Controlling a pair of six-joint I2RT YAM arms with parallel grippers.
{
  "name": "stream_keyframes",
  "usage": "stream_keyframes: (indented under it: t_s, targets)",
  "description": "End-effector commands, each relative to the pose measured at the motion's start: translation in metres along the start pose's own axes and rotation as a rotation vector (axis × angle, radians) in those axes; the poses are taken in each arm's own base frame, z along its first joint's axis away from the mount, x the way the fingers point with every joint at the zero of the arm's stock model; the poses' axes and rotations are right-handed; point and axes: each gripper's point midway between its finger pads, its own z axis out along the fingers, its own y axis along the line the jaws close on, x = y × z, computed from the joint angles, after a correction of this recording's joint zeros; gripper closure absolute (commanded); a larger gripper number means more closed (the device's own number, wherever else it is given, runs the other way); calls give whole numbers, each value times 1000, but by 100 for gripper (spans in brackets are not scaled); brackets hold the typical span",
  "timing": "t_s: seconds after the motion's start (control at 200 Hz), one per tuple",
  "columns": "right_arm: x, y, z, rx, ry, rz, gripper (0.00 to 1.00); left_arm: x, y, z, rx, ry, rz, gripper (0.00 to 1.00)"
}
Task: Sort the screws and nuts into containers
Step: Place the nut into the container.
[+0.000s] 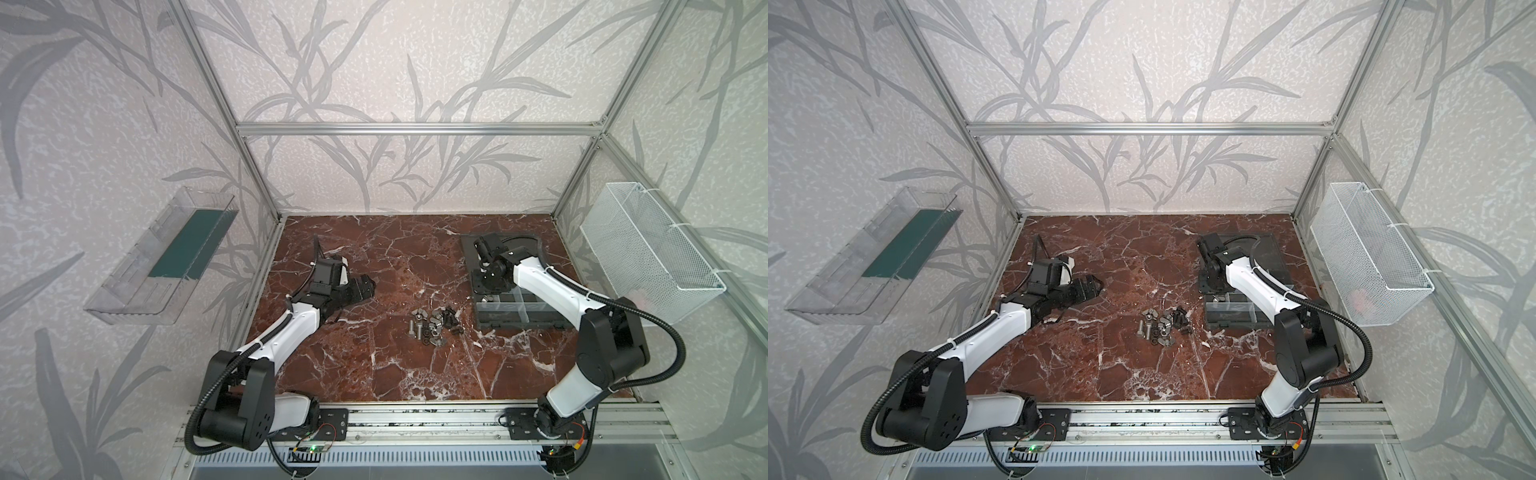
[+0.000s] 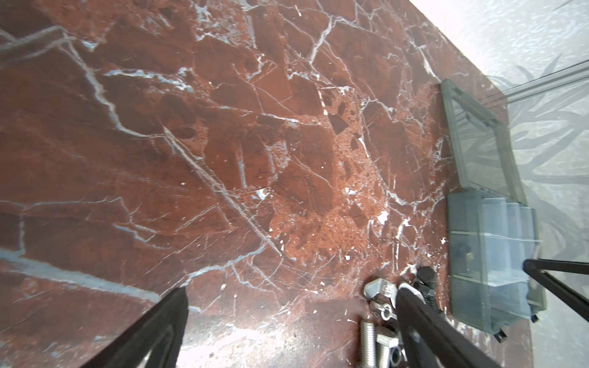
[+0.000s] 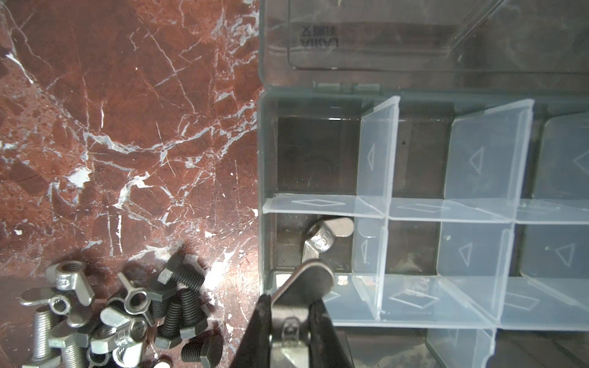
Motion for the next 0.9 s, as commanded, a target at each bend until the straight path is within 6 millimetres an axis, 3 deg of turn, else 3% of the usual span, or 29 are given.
stream_keyframes:
  t_s: [0.0,0.3,0.575,0.725,0.895]
  targets:
    - [-3,-3,7,20,2,-13,100,1,-4,3,34,9,-21,1]
    - [-2,-5,28,63,48,-40,100,3,-6,5,46,18,-26,1]
    - [-1,-6,33,73,57,-40,95,2,-5,6,41,18,-27,1]
    - [-4,-6,30,70,45,-35,73,3,-5,7,43,22,-27,1]
    - [-6,-5,26,64,33,-41,62,3,-5,6,44,20,-28,1]
